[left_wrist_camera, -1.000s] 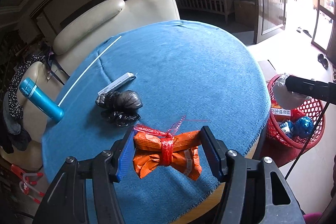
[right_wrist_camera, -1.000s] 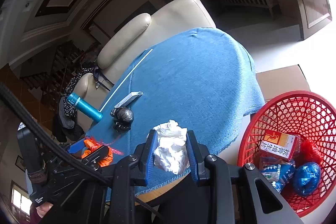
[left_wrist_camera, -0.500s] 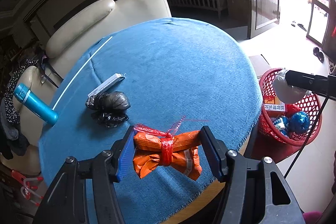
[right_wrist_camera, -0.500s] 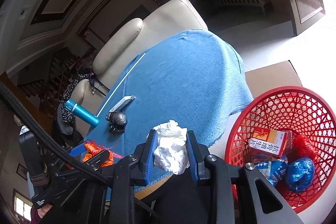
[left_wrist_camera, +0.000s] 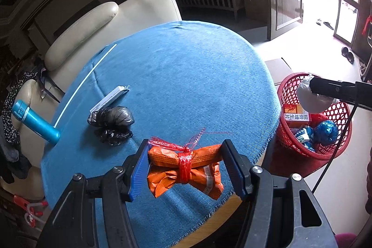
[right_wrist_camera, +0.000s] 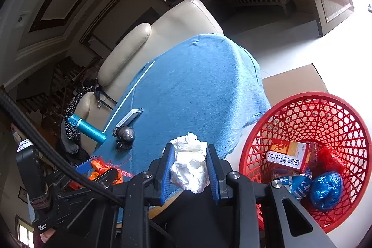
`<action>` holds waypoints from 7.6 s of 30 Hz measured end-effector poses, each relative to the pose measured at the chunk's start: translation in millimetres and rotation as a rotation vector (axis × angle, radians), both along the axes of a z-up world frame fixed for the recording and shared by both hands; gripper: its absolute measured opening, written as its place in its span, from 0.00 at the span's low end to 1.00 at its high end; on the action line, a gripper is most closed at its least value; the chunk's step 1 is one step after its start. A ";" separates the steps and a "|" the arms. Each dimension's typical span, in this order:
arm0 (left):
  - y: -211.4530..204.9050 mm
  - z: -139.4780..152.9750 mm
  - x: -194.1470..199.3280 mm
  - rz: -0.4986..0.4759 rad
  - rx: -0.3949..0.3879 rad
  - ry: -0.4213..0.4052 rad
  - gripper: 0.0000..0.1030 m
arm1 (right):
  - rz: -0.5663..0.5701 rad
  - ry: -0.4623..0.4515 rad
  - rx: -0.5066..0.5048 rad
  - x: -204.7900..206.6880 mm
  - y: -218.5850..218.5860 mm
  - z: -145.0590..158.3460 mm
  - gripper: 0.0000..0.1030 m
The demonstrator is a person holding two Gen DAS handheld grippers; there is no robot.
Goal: Collect trash
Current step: 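Carry the orange bag and white tissue toward the red basket with both tools, then open both tools over the red basket to drop the orange bag and tissue, then move both open tools back over the table toward the black bag and white box, then grasp the black plastic bag with the right tool while the left grasps the white medicine box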
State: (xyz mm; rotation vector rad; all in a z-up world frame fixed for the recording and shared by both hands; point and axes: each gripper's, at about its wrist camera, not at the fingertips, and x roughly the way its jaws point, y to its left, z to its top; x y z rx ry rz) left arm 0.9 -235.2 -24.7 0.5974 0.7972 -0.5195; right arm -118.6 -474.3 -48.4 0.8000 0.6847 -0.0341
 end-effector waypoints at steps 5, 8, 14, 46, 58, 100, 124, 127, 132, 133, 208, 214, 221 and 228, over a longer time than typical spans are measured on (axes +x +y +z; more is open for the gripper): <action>-3.4 -1.4 -2.8 -0.006 0.005 0.003 0.61 | -0.009 0.005 0.008 -4.0 -3.5 -2.5 0.29; -4.2 -2.2 -3.3 -0.009 0.004 0.007 0.61 | -0.012 0.005 0.007 -4.9 -3.8 -3.2 0.29; -13.3 -4.0 -6.7 -0.033 0.013 0.004 0.61 | -0.023 0.004 0.006 -9.0 -7.8 -3.5 0.29; -128.4 -16.2 -38.9 -0.284 0.025 0.025 0.62 | -0.307 0.052 0.002 -89.7 -97.0 -18.1 0.29; -147.5 -15.9 -47.2 -0.354 -0.062 0.111 0.68 | -0.375 0.084 0.010 -105.9 -113.5 -19.7 0.59; -47.7 5.8 -0.9 -0.124 -0.120 0.035 0.69 | -0.200 0.066 -0.079 -43.5 -46.9 4.4 0.60; 43.6 10.6 44.8 0.137 -0.143 -0.024 0.69 | -0.120 0.071 -0.124 -18.1 -9.6 14.3 0.60; 50.6 10.7 45.3 0.157 -0.144 -0.027 0.69 | -0.107 0.072 -0.130 -14.6 -3.4 15.1 0.60; 63.2 8.9 48.0 0.182 -0.143 -0.035 0.69 | -0.084 0.073 -0.137 -7.8 6.5 15.6 0.60; 65.4 8.7 48.0 0.186 -0.144 -0.036 0.69 | -0.079 0.073 -0.137 -6.3 8.5 15.7 0.60; 259.3 -46.7 133.5 0.583 -0.245 0.099 0.69 | 0.377 0.118 -0.315 212.2 206.8 16.1 0.60; 276.7 -51.1 147.0 0.622 -0.231 0.104 0.70 | 0.423 0.134 -0.377 260.8 224.9 0.6 0.60; 280.6 -40.8 165.3 0.604 -0.201 0.082 0.70 | 0.472 0.182 -0.364 314.7 235.3 -27.5 0.60; 259.5 -27.4 191.1 0.519 -0.183 0.077 0.70 | 0.556 0.126 -0.306 311.4 242.5 -38.1 0.31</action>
